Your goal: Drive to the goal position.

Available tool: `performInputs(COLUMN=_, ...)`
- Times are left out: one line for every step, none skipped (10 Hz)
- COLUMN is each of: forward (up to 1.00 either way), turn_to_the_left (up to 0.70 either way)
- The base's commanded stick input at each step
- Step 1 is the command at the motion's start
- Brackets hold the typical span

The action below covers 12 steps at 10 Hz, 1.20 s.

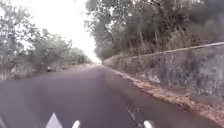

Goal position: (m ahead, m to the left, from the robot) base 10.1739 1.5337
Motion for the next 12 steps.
performInputs(forward=1.00, turn_to_the_left=0.00)
performInputs(forward=1.00, turn_to_the_left=0.00)
performInputs(forward=1.00, turn_to_the_left=0.00)
performInputs(forward=1.00, turn_to_the_left=0.00)
performInputs(forward=1.00, turn_to_the_left=0.00)
performInputs(forward=1.00, turn_to_the_left=0.00)
performInputs(forward=1.00, turn_to_the_left=0.00)
performInputs(forward=1.00, turn_to_the_left=0.00)
performInputs(forward=1.00, turn_to_the_left=0.00)
performInputs(forward=1.00, turn_to_the_left=0.00)
performInputs(forward=1.00, turn_to_the_left=0.00)
performInputs(forward=1.00, turn_to_the_left=0.00)
